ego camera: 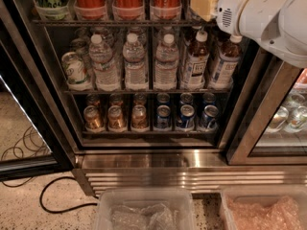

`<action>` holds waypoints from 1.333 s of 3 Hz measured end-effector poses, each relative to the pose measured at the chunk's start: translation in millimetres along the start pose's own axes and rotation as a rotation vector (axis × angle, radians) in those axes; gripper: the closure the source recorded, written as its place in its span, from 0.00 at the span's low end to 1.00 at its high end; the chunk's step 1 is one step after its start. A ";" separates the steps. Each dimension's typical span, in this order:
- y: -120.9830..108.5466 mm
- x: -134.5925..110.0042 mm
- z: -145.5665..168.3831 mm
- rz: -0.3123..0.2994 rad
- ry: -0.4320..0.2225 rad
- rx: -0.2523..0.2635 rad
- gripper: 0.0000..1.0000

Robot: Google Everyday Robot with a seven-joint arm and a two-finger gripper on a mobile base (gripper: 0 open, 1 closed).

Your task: Pick redbull can from top shelf of fridge

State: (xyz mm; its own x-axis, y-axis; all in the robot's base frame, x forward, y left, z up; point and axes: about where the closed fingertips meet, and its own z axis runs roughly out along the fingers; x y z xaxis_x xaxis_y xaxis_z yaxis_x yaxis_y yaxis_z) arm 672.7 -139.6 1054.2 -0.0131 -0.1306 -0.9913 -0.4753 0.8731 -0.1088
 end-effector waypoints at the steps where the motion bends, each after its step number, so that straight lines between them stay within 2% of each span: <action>1: -0.7 -1.7 -1.1 -0.011 -0.008 -0.001 1.00; 4: 0.8 -21.5 1.2 -0.061 -0.068 -0.025 1.00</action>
Offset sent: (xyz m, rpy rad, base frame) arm -0.0048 -0.0042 0.0130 -0.0208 -0.0743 0.0174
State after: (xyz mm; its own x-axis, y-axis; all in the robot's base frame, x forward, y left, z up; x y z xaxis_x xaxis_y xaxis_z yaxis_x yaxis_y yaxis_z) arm 673.6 -135.5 1075.3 0.0764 -0.1505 -0.9856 -0.4948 0.8525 -0.1686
